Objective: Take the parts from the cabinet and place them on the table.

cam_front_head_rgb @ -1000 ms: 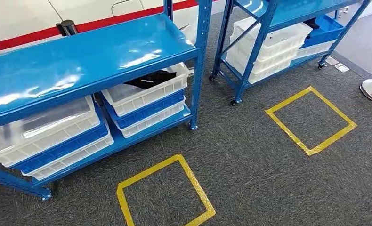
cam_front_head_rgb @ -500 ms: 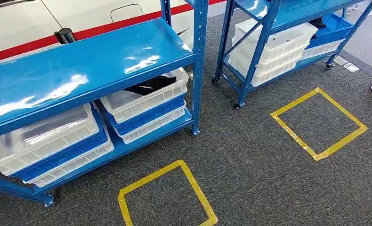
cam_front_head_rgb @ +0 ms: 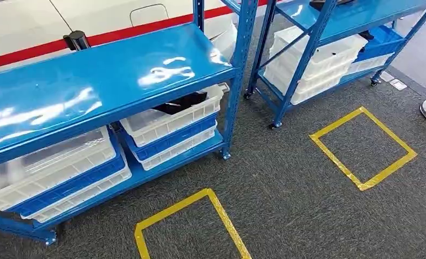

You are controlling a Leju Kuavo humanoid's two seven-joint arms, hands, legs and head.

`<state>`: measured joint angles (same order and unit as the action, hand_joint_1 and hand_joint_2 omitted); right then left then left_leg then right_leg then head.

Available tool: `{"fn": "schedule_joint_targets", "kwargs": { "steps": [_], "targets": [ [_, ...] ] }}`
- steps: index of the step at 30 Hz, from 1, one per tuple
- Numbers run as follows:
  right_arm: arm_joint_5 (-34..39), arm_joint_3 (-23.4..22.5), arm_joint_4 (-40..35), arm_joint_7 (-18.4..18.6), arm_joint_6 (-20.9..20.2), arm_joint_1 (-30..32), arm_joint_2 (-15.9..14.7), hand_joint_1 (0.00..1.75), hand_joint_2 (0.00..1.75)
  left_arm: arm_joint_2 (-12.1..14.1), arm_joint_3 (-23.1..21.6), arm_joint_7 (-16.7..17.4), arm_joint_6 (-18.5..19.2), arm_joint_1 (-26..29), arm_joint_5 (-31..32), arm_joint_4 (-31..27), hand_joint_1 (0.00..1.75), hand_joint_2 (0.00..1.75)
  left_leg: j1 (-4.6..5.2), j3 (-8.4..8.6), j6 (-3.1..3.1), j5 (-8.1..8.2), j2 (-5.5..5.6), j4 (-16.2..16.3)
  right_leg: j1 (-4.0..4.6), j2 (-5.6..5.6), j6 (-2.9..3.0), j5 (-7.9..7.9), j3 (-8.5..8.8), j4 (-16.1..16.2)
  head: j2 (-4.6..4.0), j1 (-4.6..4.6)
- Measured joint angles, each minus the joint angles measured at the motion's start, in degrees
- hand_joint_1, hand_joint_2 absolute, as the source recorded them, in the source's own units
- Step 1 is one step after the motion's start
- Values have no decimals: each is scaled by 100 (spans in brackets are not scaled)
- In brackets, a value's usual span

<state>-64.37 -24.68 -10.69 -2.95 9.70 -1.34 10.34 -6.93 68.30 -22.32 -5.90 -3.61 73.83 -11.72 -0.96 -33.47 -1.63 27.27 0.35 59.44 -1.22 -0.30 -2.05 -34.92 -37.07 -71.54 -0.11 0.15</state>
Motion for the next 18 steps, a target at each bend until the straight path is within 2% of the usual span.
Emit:
{"fn": "schedule_joint_targets", "kwargs": {
  "steps": [1, 2, 3, 4, 5, 6, 7, 10, 11, 12, 13, 15, 16, 17, 18],
  "targets": [
    [0, 0, 2, 0, 0, 7, 0, 0, 0, 0, 0, 0, 0, 0, 0, 0, 0, 0, 15, 25, -27, 27, 4, 0, 3, 0, -5, -71, -274, -402, 0, 0],
    [0, 0, 2, 0, 0, 23, 0, 0, 0, 0, 0, 0, 0, 2, 0, 0, 0, 0, 27, 59, -30, 56, 17, 0, 4, 0, -30, -20, -417, -518, 0, 0],
    [0, 0, 2, 0, 0, 35, 0, 0, 0, 0, 0, 0, 0, 3, 0, 0, 0, 0, 29, 107, -27, 93, 33, 0, 5, 0, -83, 142, -414, -350, 0, 2],
    [0, 0, 2, 0, 0, 36, 0, 0, 0, 0, 0, 0, 2, 6, 0, 0, 0, 0, 29, 163, -21, 131, 49, 0, 5, 1, -143, 387, -301, 32, 0, -9],
    [0, 0, 2, 0, 0, 32, -2, 0, 0, -2, -2, 0, 2, 6, 0, 0, 0, 0, 29, 228, -3, 173, 58, 0, 6, 2, -187, 682, -101, 570, 0, -4],
    [0, -2, 2, 0, 0, 34, -9, 0, 0, -7, -2, 0, 9, 9, 0, 2, 0, 0, 29, 248, 19, 216, 62, -4, 17, 16, -185, 916, 83, 1070, 0, -17],
    [0, -4, 2, 0, 0, 28, -15, 0, 0, -13, 0, 0, 17, 1, 0, 4, 0, 0, 92, 271, 70, 284, 71, 18, 66, 25, -116, 967, 149, 1213, 0, -20],
    [2, -7, 2, 0, 2, 18, -18, 0, 0, -13, -2, -2, 15, 0, 0, 2, 0, 0, 64, 319, 130, 317, 78, -59, 88, 19, -27, 938, 184, 1224, 0, -26],
    [0, -7, 2, 0, 2, 23, -11, 0, 0, -7, -2, -2, 15, -16, 0, 0, 0, 0, 68, 365, 175, 347, 73, -68, 29, 18, 13, 934, 222, 1268, 0, -16],
    [0, -7, 2, 0, 2, 35, -9, 0, 0, -7, -2, -4, 15, -6, 0, -2, 0, 0, 44, 335, 201, 369, 47, 9, -36, 13, 55, 932, 296, 1294, 0, -13],
    [0, -7, 2, 0, 4, 33, -7, 0, 0, -4, -2, -4, 15, -6, 0, -2, 0, 0, 46, 253, 226, 482, 19, 252, -43, 22, 124, 889, 350, 1310, 0, 7],
    [0, -7, 2, 0, 4, 30, 2, 0, 0, -7, -2, -4, 15, -8, 0, 0, 0, 0, 24, -250, 279, 855, 11, 1175, -32, 32, 196, 832, 433, 1310, 0, 4],
    [0, -7, 2, 0, 4, 27, 0, 0, 0, -7, -2, -2, 15, -7, 2, 0, 0, 0, 14, -532, 302, 961, 10, 1603, -29, 30, 204, 800, 468, 1310, 0, 2],
    [0, -9, 2, 0, 4, 25, -2, 0, 0, -7, 0, -2, 15, 3, 2, 0, 0, 0, 2, -706, 320, 911, 9, 1785, -30, 21, 188, 762, 512, 1310, 0, 7],
    [0, -11, 2, 0, 4, 32, -2, 0, 0, -2, 0, -2, 15, 10, 2, 0, 0, 0, -14, -745, 333, 711, 9, 1692, -36, 4, 183, 720, 570, 1310, 0, 2]
  ]
}}
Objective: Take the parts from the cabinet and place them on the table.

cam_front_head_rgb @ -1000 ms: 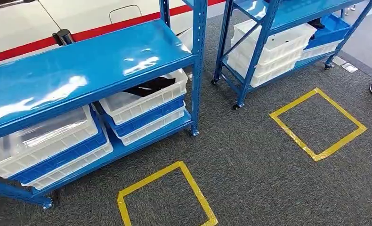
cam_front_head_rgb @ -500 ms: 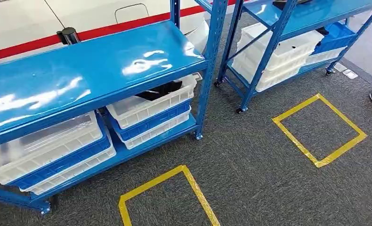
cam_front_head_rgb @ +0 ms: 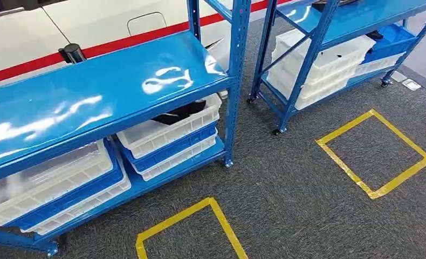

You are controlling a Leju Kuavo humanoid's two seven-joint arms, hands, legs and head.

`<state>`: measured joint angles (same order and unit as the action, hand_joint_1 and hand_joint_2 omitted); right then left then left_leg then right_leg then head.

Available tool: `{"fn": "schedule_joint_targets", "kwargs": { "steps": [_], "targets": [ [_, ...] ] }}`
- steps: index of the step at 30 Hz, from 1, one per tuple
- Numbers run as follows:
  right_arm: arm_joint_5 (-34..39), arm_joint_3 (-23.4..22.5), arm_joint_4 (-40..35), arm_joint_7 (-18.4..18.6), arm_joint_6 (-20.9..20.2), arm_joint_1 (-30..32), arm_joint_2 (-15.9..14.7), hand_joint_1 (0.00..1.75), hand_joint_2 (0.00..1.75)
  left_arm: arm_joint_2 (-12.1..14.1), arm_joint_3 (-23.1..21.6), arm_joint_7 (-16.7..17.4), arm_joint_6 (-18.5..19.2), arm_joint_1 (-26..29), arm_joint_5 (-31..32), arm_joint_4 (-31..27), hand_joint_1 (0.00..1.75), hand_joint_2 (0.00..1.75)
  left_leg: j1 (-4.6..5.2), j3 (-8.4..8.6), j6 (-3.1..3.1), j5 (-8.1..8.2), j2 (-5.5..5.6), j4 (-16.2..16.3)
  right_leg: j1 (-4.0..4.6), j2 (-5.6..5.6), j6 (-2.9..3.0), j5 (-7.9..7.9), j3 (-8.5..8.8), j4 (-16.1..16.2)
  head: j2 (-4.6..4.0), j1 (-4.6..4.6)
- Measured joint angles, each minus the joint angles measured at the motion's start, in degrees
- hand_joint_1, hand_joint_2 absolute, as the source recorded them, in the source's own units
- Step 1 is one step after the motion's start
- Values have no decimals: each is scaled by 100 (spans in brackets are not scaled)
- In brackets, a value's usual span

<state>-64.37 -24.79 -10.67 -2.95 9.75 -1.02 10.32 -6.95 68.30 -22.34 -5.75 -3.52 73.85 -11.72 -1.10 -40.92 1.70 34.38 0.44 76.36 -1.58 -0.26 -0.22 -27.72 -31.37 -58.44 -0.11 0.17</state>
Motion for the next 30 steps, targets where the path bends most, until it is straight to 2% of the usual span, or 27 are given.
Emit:
{"fn": "schedule_joint_targets", "kwargs": {
  "steps": [1, 2, 3, 4, 5, 8, 9, 10, 11, 12, 13, 14, 15, 16, 18, 19, 20, 21, 23, 24, 25, 26, 28, 29, 30],
  "targets": [
    [0, -2, 0, 0, 0, 3, 0, 0, 0, 7, 0, 0, 0, 3, -2, 0, 0, 0, -17, 72, 8, -268, -2, -275, -9, -17, -22, -45, 62, 0, 0, 7],
    [0, -7, 0, 0, 0, 13, 9, 0, 0, 13, 0, 0, 0, 2, 0, -2, 0, 0, -31, 264, 12, -637, -13, -812, -23, -30, -51, -101, 156, -1, 0, 2],
    [0, -9, 0, 0, -2, 12, 11, 0, 0, 15, 0, 0, 0, 2, -2, -2, 0, 0, -47, 432, 20, -914, -30, -1269, -33, -36, -87, -154, 224, -1, 0, 9],
    [0, -13, 2, 0, 0, 12, 11, 0, 0, 9, 0, 0, 0, 7, 0, 4, 0, 0, -33, 540, 37, -878, -20, -1449, 25, -41, -143, -212, 217, -6, 0, 26],
    [0, -20, 0, 0, -2, -8, 11, 0, 0, 9, 0, -2, 0, -13, 0, 4, 0, 0, -13, 665, -30, -767, -8, -1588, 34, -46, -183, -261, 212, -21, 0, 53],
    [0, -28, 0, 0, 0, -19, 11, 0, 0, 9, 0, 0, 0, -14, 0, 7, 0, 0, 15, 641, -155, -746, 4, -1591, 20, -40, -268, -257, 260, 87, 0, 11],
    [0, -31, 0, 0, 0, -26, 9, 0, 0, 9, -2, 0, 0, -4, 0, 4, 0, 0, -27, 702, -205, -752, 4, -1638, 18, -20, -301, -302, 270, 26, 0, 14],
    [0, -31, 0, 0, 0, -28, 9, 0, 0, 11, -2, -2, -2, -1, -2, 4, 0, 0, -16, 727, -240, -737, 1, -1658, 32, -12, -291, -366, 176, -168, 0, -18],
    [0, -31, 0, 0, 0, -33, 11, 0, 0, 11, -2, -2, -4, -2, -2, 4, 0, 0, -7, 736, -268, -719, -11, -1658, 35, -13, -251, -511, -57, -560, 0, -28],
    [0, -31, 0, 0, 0, -34, 9, 0, 0, 11, 0, -2, -7, -11, -2, 4, 0, 0, 3, 746, -300, -697, -10, -1658, 38, -13, -215, -672, -373, -1066, 0, -44],
    [0, -33, 0, 0, 0, -33, 9, 0, 0, 11, -2, -2, -7, -16, -2, 4, 0, 0, 16, 763, -329, -666, -10, -1658, 40, -13, -207, -765, -697, -1539, 0, -46],
    [0, -35, 0, 0, 0, -20, 9, 0, 0, 11, 0, -2, -7, -17, -2, 4, 0, 0, 25, 793, -341, -634, 1, -1658, 41, -13, -224, -771, -919, -1791, 0, -42],
    [0, -35, 0, 0, -2, -3, 9, 0, 0, 11, 0, 0, -7, -16, -2, 4, 0, 0, 25, 830, -341, -608, 16, -1658, 40, -12, -255, -679, -989, -1768, 0, -48],
    [0, -35, 0, 0, -2, 5, 9, 0, 0, 9, -2, 2, -4, -12, 0, 4, 0, 0, 25, 889, -335, -564, 31, -1658, 42, -12, -315, -452, -938, -1473, 0, -41],
    [0, -37, 0, 0, -7, -2, 9, 0, 0, 0, -2, 4, 2, -9, 4, 4, 0, 0, 25, 1012, -302, -481, 48, -1660, 42, -8, -398, 98, -606, -503, 0, -55],
    [0, -37, 2, 0, -9, 2, 0, 0, 0, -2, -2, 4, 4, -8, 7, 7, 0, 0, 28, 973, -276, -441, 52, -1666, 57, 17, -352, 254, -515, -151, 0, -70],
    [0, -39, 0, 0, -11, -9, -4, 0, 0, -2, -2, 7, 7, -19, 7, 7, 0, 0, 92, 1001, -224, -365, 64, -1651, 96, 11, -283, 242, -426, -118, 0, -61],
    [2, -39, 0, 0, -13, -16, -9, 0, 0, -2, -2, 7, 7, -19, 7, 7, 0, 0, 72, 1027, -196, -349, 70, -1682, 103, 7, -232, 226, -424, -125, 0, -61],
    [0, -42, 0, 4, -13, -10, -7, 0, 0, -2, -4, 13, 4, -20, 9, 7, 0, 0, 56, 1083, -148, -333, 64, -1753, 127, 1, -175, 201, -406, -109, 0, -68],
    [-2, -44, 0, 11, -15, -4, 0, 0, 0, 4, -7, 35, 2, -26, 18, 2, 0, 0, 35, 1123, -107, -300, 55, -1729, 4, -9, -120, 212, -328, -48, 0, -52],
    [-4, -44, 0, 11, -15, 5, 4, 0, 0, 7, -7, 42, 0, -26, 18, 2, 0, 0, 45, 1101, -88, -243, 18, -1581, 19, -10, -79, 180, -264, -35, 0, -35],
    [-4, -44, 2, 11, -15, 0, 9, 0, 0, 7, -7, 44, -2, -26, 22, 2, 0, 0, 41, 939, -77, -85, 1, -1252, 15, 5, -20, 145, -212, -32, 0, -7],
    [-4, -44, 0, 17, -17, -3, 18, 0, 0, 4, -6, 57, 0, -26, 24, 4, 0, 0, 36, 380, -41, 297, 1, -294, 32, 12, 41, 69, -118, -32, 0, -20],
    [-4, -44, 0, 22, -17, -3, 17, 0, 0, 4, -7, 59, 0, -22, 35, 4, 0, 0, 33, 121, -29, 348, 0, 55, 35, 6, 43, 29, -69, -33, 0, -9],
    [-4, -44, 0, 28, -17, 0, 17, 0, 0, 4, -7, 61, 0, -14, 37, 4, 0, 0, 27, 19, -24, 229, -2, 86, 35, -6, 38, -10, -13, -33, 0, -13]
  ]
}}
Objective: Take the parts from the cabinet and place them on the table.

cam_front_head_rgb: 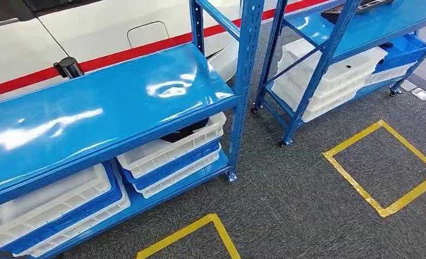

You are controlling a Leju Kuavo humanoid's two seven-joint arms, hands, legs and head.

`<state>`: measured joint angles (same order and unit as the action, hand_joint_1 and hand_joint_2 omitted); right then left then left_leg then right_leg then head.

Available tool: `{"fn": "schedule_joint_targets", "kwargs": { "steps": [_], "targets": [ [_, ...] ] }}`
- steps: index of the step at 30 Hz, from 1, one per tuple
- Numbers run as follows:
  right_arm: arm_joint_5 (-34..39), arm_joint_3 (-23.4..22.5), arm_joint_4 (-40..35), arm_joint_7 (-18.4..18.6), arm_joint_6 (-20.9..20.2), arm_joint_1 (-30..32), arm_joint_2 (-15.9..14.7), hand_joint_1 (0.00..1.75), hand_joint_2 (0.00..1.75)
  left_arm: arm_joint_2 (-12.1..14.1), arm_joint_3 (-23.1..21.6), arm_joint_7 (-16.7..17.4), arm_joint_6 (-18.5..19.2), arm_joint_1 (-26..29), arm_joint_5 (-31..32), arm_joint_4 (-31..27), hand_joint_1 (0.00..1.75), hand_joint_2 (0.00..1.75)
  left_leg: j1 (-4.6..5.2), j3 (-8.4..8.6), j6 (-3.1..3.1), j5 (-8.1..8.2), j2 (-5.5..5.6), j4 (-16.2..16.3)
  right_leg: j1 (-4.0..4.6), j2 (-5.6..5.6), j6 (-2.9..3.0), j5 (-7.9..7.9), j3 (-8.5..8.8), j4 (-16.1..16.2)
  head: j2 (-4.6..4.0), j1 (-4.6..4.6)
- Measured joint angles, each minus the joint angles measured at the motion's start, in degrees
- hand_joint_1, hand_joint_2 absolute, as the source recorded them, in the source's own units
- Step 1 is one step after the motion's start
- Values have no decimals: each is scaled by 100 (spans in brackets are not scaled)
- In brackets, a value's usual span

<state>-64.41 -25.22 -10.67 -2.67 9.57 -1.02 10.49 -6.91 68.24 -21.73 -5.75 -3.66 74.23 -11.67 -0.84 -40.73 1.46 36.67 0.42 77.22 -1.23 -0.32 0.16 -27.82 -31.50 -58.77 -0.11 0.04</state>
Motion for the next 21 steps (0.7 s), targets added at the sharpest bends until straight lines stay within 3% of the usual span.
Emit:
{"fn": "schedule_joint_targets", "kwargs": {
  "steps": [1, 3, 4, 5, 9, 10, 14, 17, 21],
  "targets": [
    [0, 0, 0, 4, 0, 5, 0, 0, 0, 0, 2, 2, 0, 5, 4, 0, 0, 0, -5, 24, 1, -252, -4, -211, -1, -19, -13, -46, 66, 0, 0, 0],
    [0, 0, 2, 7, -4, 13, 11, 0, 0, 9, 0, 2, 0, 7, 4, 0, 0, 0, -20, 362, -16, -936, -21, -1169, -11, -42, -54, -153, 233, 0, 0, 13],
    [0, 0, 2, 7, -4, 17, 20, 0, 0, 11, 2, 2, -2, 10, 4, 0, 0, 0, -23, 501, -34, -1128, -25, -1578, -6, -39, -89, -209, 204, 2, 0, 24],
    [0, 0, 2, 7, -2, 1, 20, 0, 0, 11, 2, 4, -2, 4, 4, 2, 0, 0, 12, 583, -40, -1006, -15, -1667, 71, -50, -137, -275, 251, -23, 0, 31],
    [0, -2, 2, 7, -4, -15, 17, 0, 0, 7, 2, 7, -92, -4, 4, 2, 0, 0, 62, 582, -139, -988, 0, -1676, 22, -51, -219, -270, 299, 102, 0, 15],
    [-2, -2, 2, 7, -2, -12, 11, 0, 0, -2, 2, 39, -188, -3, 4, 2, 0, 0, 27, 657, -118, -1050, 5, -1748, 38, -46, -201, -250, 360, 88, 0, 18],
    [-4, -2, 2, 4, -2, 5, 11, 0, 0, -2, 4, 61, -345, -5, 20, 2, 0, 0, 38, 639, -121, -1047, 24, -1749, 44, -45, -199, -207, 400, 157, 0, -4],
    [-24, -2, 2, -18, 2, -12, 4, 0, 0, -4, 2, 63, -402, -7, 33, 2, 0, 0, 61, 637, -164, -1015, 27, -1749, 43, -44, -180, -228, 426, 226, 0, -2],
    [-57, -2, 2, -22, 7, -10, 4, 0, 0, -9, 0, 66, -409, -9, 48, 2, 0, 0, 70, 659, -198, -985, 23, -1749, 43, -43, -228, -258, 395, 259, 0, -4]
  ]
}}
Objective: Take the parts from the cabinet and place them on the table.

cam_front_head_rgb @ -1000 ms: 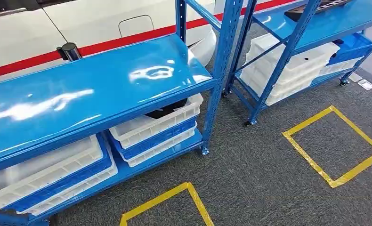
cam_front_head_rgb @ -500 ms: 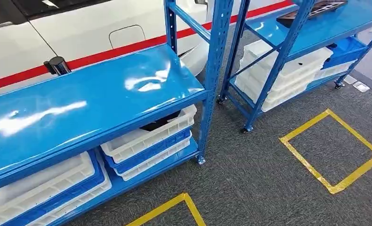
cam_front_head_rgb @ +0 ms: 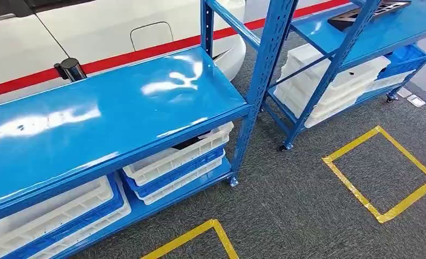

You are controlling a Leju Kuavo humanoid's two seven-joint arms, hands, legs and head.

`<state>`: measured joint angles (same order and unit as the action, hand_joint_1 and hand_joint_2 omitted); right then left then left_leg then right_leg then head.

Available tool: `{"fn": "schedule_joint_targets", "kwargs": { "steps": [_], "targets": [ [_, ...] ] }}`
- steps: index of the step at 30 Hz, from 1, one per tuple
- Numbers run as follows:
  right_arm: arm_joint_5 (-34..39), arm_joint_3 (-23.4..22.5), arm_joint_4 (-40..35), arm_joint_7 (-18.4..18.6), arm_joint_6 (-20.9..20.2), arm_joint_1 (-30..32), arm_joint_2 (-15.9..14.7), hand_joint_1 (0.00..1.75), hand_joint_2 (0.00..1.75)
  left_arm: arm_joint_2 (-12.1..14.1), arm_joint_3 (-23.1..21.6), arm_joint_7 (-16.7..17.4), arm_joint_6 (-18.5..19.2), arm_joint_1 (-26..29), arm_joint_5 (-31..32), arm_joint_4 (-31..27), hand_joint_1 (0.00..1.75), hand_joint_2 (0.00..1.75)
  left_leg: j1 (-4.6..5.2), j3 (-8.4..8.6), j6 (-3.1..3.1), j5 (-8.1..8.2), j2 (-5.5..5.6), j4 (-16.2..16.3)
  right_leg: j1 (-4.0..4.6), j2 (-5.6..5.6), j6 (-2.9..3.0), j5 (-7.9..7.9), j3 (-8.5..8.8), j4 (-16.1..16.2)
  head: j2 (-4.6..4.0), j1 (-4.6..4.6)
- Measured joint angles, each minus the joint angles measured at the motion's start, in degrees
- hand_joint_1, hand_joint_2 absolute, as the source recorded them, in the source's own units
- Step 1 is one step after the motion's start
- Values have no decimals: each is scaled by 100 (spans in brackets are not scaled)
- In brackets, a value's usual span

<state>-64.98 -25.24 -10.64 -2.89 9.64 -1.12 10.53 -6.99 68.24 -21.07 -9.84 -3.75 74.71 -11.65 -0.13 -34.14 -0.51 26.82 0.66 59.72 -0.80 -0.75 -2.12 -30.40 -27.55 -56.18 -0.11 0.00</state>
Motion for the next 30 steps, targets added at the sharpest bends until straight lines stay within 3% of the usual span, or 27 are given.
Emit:
{"fn": "schedule_joint_targets", "kwargs": {
  "steps": [2, 3, 4, 5, 6, 8, 9, 10, 11, 12, 13, 14, 15, 16, 17, 18, 19, 21, 22, 24, 25, 26, 27, 28, 30],
  "targets": [
    [-4, 0, 0, 0, 2, -1, 4, 0, 0, 0, 0, -2, -4, 0, 0, 0, 0, 0, 31, 0, -19, 21, -3, 20, -9, -1, -52, 22, 1, 44, 0, 4],
    [-4, 0, 0, 0, 2, -1, 20, 0, 0, 11, 0, -2, -11, -1, 0, -2, 0, 0, 44, 6, -98, 45, 0, 3, -43, 0, -116, 33, 17, 69, 0, 4],
    [-4, 0, 0, 0, 11, -2, 20, 0, 0, 9, 0, -2, -11, -1, 0, -2, 0, 0, 47, 26, -130, 24, -11, -35, -34, 1, -136, 46, 32, 98, 0, 9],
    [-4, 0, -2, 0, 11, -10, 15, 0, 0, -2, -2, -2, -13, -4, 0, 0, 0, 0, -37, 113, -181, -50, -7, -175, -2, 8, -151, 29, 71, 71, 0, 9],
    [-7, 0, -2, 0, 13, -6, 11, 0, 0, -13, -4, -4, -15, -2, 0, -2, 0, 0, -30, 163, -163, -78, -18, -227, -25, 16, -150, 17, 59, -21, 0, 0],
    [-7, 0, -2, 0, 13, -21, 13, 0, 0, -13, -4, -7, -28, -12, 0, 0, 0, 0, -53, 196, -194, -94, -30, -279, -23, 22, -71, -356, -387, -807, 0, -28],
    [-4, 0, -2, 0, 13, -20, 11, 0, 0, -18, -4, -7, -28, -15, 0, 0, 0, 0, -54, 195, -191, -91, -29, -279, -41, 22, -44, -559, -703, -1341, 0, -24],
    [-7, 0, -2, 0, 13, -17, 7, 0, 0, -26, -4, -7, -31, -14, 0, 0, 0, 0, -54, 193, -188, -89, -28, -277, -47, 23, -48, -636, -868, -1608, 0, -17],
    [-6, 0, -2, 0, 13, -1, 2, 0, 0, -26, -4, -7, -31, -14, 0, 0, 0, 0, -61, 195, -176, -84, -20, -275, -64, 24, -97, -626, -1023, -1807, 0, -22],
    [-7, 0, -2, 0, 13, 11, 0, 0, 0, -28, -4, -7, -31, -13, 2, 0, 0, 0, -79, 204, -149, -77, -6, -272, -93, 25, -167, -509, -1016, -1690, 0, -22],
    [-6, 0, -2, 0, 13, 12, -18, 0, 0, -35, -4, -9, -31, -12, 2, 0, 0, 0, -129, 221, -74, -58, 23, -255, -142, 29, -315, -168, -783, -1087, 0, -24],
    [-7, 0, -2, 0, 13, 10, -20, 0, 0, -35, -4, -9, -31, -13, 2, 0, 0, 0, -154, 230, -48, -49, 31, -247, -158, 30, -366, -39, -660, -812, 0, -26],
    [-7, 0, -2, 0, 13, 6, -24, 0, 0, -37, -7, -13, -31, -14, 6, 0, 0, 0, -180, 243, 10, -23, 37, -220, -198, 30, -451, 177, -422, -304, 0, -24],
    [-7, 0, 4, 0, 11, 6, 9, 0, 0, 7, -4, -17, -39, -14, 9, -22, 0, 0, -136, 253, 108, 14, 51, -204, -155, 65, -433, 250, -424, -227, 0, -85],
    [-7, 0, 2, 0, 11, 10, 7, 0, 0, -2, -4, -20, -39, -14, 9, -18, 0, 0, -135, 245, 142, 42, 55, -176, -167, 45, -364, 265, -399, -153, 0, -87],
    [-7, -2, 2, 0, 11, 4, 4, 0, 0, -11, -7, -20, -44, -14, 11, -18, 0, 0, -128, 252, 167, 48, 57, -178, -164, 45, -242, 276, -375, -199, 0, -72],
    [-7, -2, 2, 0, 11, 0, 4, 0, 0, -9, -9, -22, -46, -14, 15, -20, 0, 0, -142, 265, 186, 31, 55, -205, -148, 45, -164, 270, -370, -204, 0, -46],
    [-15, -2, 2, 0, 9, 5, 2, 0, 0, -9, -7, -22, -46, -12, 15, -20, 0, 0, -180, 297, 220, 6, 58, -247, -118, 46, -72, 281, -363, -213, 0, -37],
    [-15, -4, 2, 0, 9, 13, 7, 0, 0, -11, -9, -22, -48, -12, 15, -20, 0, 0, -210, 298, 241, 73, 28, -179, -127, 57, -4, 290, -335, -197, 0, -22],
    [-15, -4, 2, 0, 11, 9, 4, 0, 0, -11, -9, -22, -48, -14, 15, -20, 0, 0, -199, 125, 232, 308, -39, 210, -105, 64, 27, 270, -318, -197, 0, -7],
    [-15, -4, 2, 0, 11, 7, 4, 0, 0, -18, -13, -24, -48, -21, 17, -20, 0, 0, -185, -221, 233, 632, -43, 903, -76, 78, 57, 252, -309, -198, 0, 0],
    [-15, -4, 2, 0, 11, 6, 4, 0, 0, -17, -13, -24, -48, -20, 17, -20, 0, 0, -182, -339, 229, 719, -43, 1132, -63, 81, 66, 246, -306, -198, 0, 4],
    [-15, -4, 2, 0, 11, 10, 2, 0, 0, -17, -13, -24, -48, -16, 17, -20, 0, 0, -173, -589, 214, 855, -43, 1593, -35, 87, 89, 231, -293, -199, 0, -2],
    [-15, -4, 2, 0, 9, 14, 0, 0, 0, -17, -11, -24, -50, -9, 17, -20, 0, 0, -161, -728, 190, 850, -43, 1804, -6, 89, 113, 214, -268, -199, 0, 2],
    [-15, -7, 2, 0, 9, 15, -2, 0, 0, -17, -11, -24, -50, -1, 17, -20, 0, 0, -136, -671, 117, 588, -43, 1563, 30, 88, 152, 185, -216, -199, 0, 4]
  ]
}}
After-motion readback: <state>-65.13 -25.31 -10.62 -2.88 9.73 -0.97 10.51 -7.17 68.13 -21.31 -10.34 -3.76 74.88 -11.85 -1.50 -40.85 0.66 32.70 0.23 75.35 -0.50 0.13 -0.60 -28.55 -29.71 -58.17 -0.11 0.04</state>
